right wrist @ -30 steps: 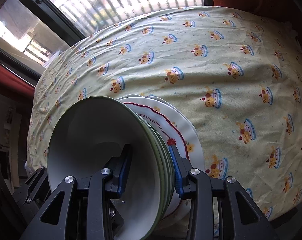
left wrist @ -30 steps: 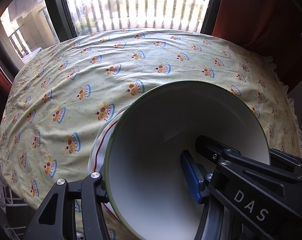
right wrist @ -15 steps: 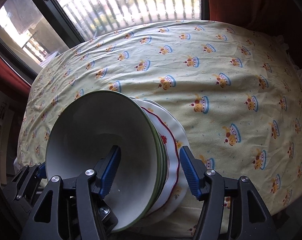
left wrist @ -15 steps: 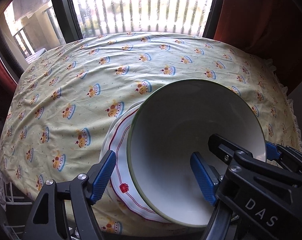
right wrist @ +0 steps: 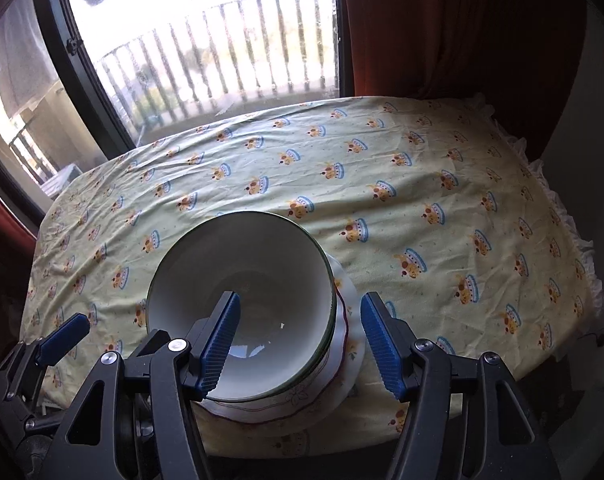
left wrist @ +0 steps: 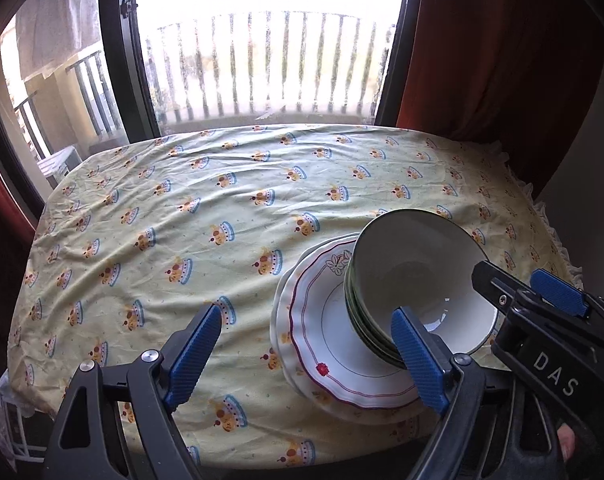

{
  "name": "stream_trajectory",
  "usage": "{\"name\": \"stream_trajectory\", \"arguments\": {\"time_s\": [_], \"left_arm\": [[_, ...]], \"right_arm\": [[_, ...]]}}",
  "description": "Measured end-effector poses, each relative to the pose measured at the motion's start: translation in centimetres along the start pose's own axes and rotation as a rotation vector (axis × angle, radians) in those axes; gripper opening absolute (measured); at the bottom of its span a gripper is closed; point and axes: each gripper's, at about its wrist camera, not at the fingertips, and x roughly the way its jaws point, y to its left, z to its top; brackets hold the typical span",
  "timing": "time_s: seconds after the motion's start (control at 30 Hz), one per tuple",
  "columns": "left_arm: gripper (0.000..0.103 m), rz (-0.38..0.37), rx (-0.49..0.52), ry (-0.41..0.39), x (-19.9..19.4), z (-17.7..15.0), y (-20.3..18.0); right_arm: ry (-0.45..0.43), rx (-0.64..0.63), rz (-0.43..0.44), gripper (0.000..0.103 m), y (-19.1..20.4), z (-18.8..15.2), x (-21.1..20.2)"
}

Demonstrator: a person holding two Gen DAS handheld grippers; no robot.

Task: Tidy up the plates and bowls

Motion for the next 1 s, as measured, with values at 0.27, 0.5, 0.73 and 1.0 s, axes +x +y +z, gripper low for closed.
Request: {"name": "stream_trajectory", "arguments": {"time_s": [0.27, 0.5, 0.73, 1.0], "left_arm": [[0.088, 0.011, -0.004, -0.086, -2.7, -2.5, 6.0], [0.089, 0.031, 0.027, -0.156, -4.2, -6.2, 11.1], [0.092, 0.068, 0.012, -0.146, -5.1, -9.2, 14.6], [0.095, 0.073, -0.006, -0.171, -6.3, -9.9, 16.0]], "right_arm": [[-0.145, 0.032, -0.066, 0.08, 4.2, -3.4, -4.6], [-0.182, 0.001, -0.022, 0.081, 9.3, -7.6, -5.0], [-0.169, -0.014, 0.007, 0.081, 12.9, -11.4, -4.9], [-0.144, -0.021, 0.011, 0.081, 14.4, -12.9, -5.2]]}}
